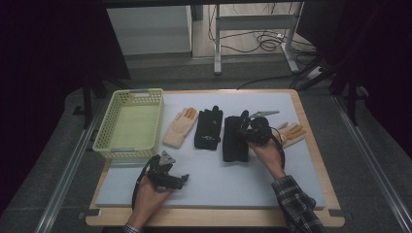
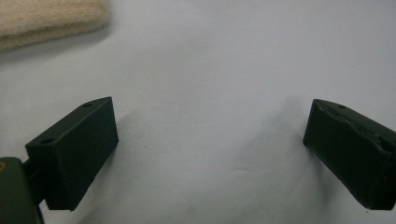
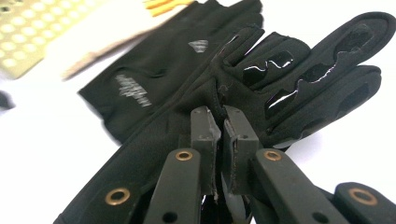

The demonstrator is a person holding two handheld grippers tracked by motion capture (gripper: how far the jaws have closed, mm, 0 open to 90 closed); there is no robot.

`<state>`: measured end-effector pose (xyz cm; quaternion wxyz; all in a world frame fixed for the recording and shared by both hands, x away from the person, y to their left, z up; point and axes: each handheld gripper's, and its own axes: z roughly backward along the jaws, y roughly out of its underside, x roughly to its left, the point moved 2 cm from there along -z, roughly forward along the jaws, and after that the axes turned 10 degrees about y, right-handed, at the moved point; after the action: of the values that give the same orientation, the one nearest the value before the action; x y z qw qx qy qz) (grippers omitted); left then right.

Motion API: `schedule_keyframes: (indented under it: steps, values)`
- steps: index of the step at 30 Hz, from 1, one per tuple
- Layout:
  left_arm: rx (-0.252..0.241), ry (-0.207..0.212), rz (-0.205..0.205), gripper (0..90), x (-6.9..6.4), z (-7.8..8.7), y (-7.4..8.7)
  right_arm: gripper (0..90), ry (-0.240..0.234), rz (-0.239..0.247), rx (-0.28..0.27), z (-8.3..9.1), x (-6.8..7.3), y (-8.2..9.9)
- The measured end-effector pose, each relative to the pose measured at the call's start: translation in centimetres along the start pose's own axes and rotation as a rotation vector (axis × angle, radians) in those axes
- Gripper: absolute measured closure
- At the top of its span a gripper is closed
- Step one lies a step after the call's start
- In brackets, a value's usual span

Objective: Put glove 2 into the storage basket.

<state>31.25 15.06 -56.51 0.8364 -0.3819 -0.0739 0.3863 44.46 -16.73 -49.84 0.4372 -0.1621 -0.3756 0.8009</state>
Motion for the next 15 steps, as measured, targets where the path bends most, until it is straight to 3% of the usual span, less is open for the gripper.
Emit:
schedule_keyframes:
  steps: [3, 8, 11, 15]
  values:
    - [-0.003, 0.0, 0.002, 3.1, 0.0, 0.0, 0.0, 82.7, -0.024, 0.022, -0.017, 1.8, 2.1, 0.4]
    - [-0.003, -0.001, 0.001, 3.1, 0.0, 0.0, 0.0, 82.6, -0.041, 0.031, -0.018, 3.0, 3.7, 1.1]
    - [-0.006, -0.001, 0.002, 3.1, 0.0, 0.0, 0.0, 82.4, -0.073, 0.015, -0.015, 4.2, 5.4, 2.2]
    - [-0.003, -0.001, 0.001, 3.1, 0.0, 0.0, 0.0, 82.1, -0.074, 0.026, -0.007, 5.0, 6.9, 3.8]
